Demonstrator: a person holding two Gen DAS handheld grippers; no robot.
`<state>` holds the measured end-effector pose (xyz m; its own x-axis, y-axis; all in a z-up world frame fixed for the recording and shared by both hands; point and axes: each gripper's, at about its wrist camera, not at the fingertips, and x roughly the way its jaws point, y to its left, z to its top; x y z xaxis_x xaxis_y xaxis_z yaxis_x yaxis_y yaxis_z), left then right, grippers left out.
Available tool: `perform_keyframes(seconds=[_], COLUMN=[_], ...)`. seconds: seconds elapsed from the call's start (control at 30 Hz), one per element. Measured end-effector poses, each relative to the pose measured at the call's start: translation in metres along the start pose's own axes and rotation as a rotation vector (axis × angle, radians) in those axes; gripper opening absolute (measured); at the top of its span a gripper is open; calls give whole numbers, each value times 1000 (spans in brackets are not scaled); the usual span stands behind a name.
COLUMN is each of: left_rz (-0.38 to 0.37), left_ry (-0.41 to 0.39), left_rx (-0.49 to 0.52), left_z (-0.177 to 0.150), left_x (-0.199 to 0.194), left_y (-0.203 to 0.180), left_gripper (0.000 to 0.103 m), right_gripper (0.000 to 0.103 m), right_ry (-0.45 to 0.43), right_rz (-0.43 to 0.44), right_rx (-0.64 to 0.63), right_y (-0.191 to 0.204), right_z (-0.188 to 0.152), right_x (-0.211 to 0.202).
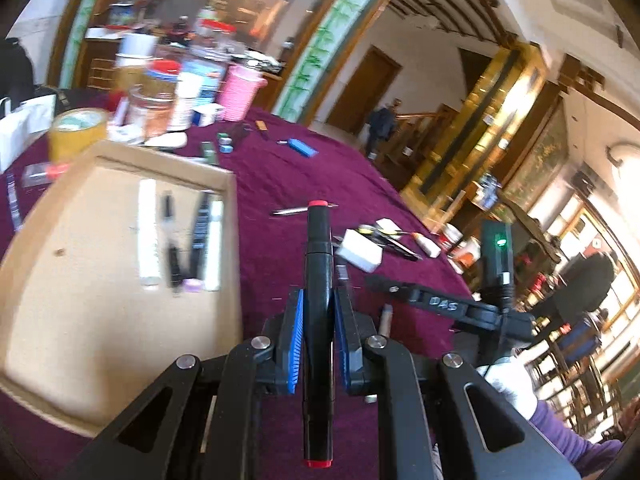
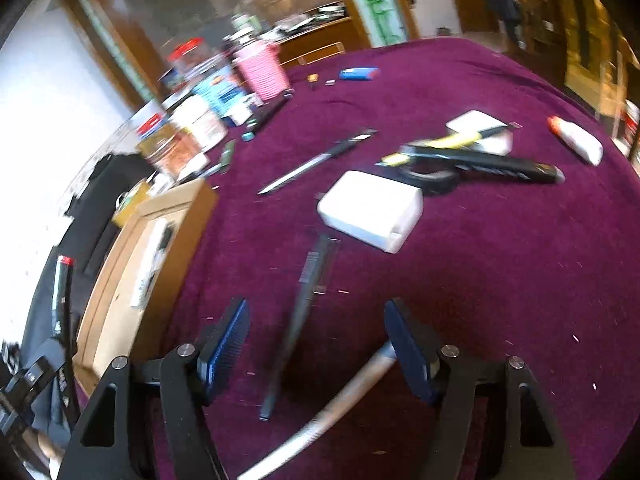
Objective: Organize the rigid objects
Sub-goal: 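Carry the red-ended marker toward the tray with the left tool while the right tool grasps a black pen, then lower the red-ended marker and black pen into the tray and open both tools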
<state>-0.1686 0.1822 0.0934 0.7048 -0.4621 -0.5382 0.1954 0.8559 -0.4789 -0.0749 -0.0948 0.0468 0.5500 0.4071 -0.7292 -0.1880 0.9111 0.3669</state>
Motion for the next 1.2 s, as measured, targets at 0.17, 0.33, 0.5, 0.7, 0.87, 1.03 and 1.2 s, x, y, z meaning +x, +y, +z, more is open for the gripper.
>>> perform_keyframes(seconds=[0.17, 0.33, 0.5, 0.7, 0.87, 1.03, 1.2], left_rz=[26, 27, 37, 128, 276, 351, 412], left_ry=[14, 32, 28, 17, 63, 111, 152], left_rx=[-45, -41, -54, -85, -111, -120, -126], left_z=[0, -1, 3, 19, 37, 56, 81], left_x=[2, 9, 3, -4, 4, 19, 43], left_y=[16, 15, 23, 51, 86, 112, 136], left_gripper=[14, 14, 14, 14, 14, 14, 14], right_gripper=[74, 44, 11, 12, 12, 12, 13], right_ry=[56, 81, 80, 25, 33, 117, 226], right_rz=[-60, -186, -137, 4, 165, 329, 409], right_rx=[-129, -175, -121, -31, -12, 17, -16], right_y=[34, 38, 24, 18, 40, 75, 134], right_z=[-2, -4, 5, 14, 26, 37, 50], right_x=[20, 44, 45, 23, 13, 33, 77])
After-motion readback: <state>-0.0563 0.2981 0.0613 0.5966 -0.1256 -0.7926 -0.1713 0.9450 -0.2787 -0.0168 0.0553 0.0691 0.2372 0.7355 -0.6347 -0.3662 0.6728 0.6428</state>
